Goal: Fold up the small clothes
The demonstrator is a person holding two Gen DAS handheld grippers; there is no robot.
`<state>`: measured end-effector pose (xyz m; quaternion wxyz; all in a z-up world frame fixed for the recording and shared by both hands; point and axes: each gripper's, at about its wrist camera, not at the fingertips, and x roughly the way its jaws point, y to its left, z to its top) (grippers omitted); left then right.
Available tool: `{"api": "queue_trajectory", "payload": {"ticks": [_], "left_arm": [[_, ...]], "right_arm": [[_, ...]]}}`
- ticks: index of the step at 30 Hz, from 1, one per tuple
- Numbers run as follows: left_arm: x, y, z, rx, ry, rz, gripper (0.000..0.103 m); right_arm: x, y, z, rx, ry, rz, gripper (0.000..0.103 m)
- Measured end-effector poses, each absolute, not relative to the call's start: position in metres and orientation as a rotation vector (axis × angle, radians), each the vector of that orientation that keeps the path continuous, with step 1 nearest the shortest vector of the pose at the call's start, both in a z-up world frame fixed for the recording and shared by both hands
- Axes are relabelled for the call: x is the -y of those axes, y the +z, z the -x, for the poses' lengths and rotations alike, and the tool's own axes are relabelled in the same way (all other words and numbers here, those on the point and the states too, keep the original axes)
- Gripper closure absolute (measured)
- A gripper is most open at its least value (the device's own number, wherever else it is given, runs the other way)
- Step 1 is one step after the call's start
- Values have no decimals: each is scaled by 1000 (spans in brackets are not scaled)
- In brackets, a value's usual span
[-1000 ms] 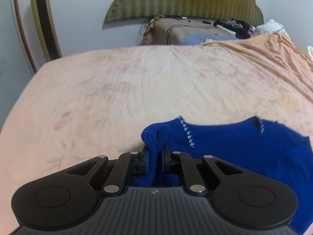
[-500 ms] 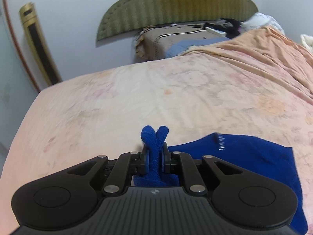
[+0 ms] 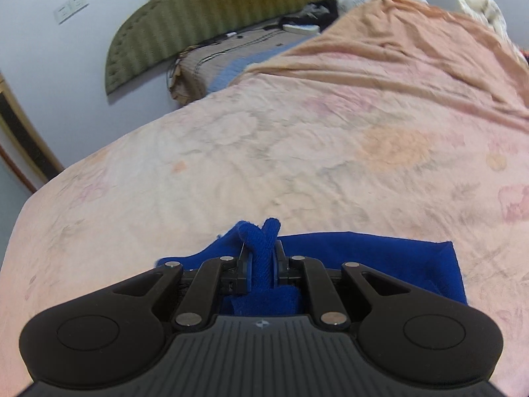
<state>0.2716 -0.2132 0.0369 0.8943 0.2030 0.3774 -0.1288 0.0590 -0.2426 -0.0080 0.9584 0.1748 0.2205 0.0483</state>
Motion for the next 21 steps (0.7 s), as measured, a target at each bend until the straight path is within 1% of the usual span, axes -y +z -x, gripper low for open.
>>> {"api": "queue_trajectory", "payload": {"ticks": [11, 13, 15, 17, 18, 19, 21], "left_arm": [[264, -1, -274, -787, -318, -503, 92], [266, -3, -276, -795, -320, -486, 90], [266, 0, -279, -803, -333, -445, 90], [266, 6, -280, -801, -354, -399, 85], [265, 9, -280, -798, -371, -378, 83], [265, 13, -279, -793, -387, -359, 78], [265, 21, -277, -785, -433, -308, 64]], "right_arm": [[285, -34, -56, -500, 67, -551, 96], [294, -41, -57, -522, 82, -599, 96], [301, -46, -56, -540, 83, -652, 94], [306, -51, -51, -545, 88, -700, 88], [308, -53, -49, -546, 89, -717, 88], [310, -54, -47, -547, 91, -731, 89], [313, -57, -44, -546, 98, -763, 89]]}}
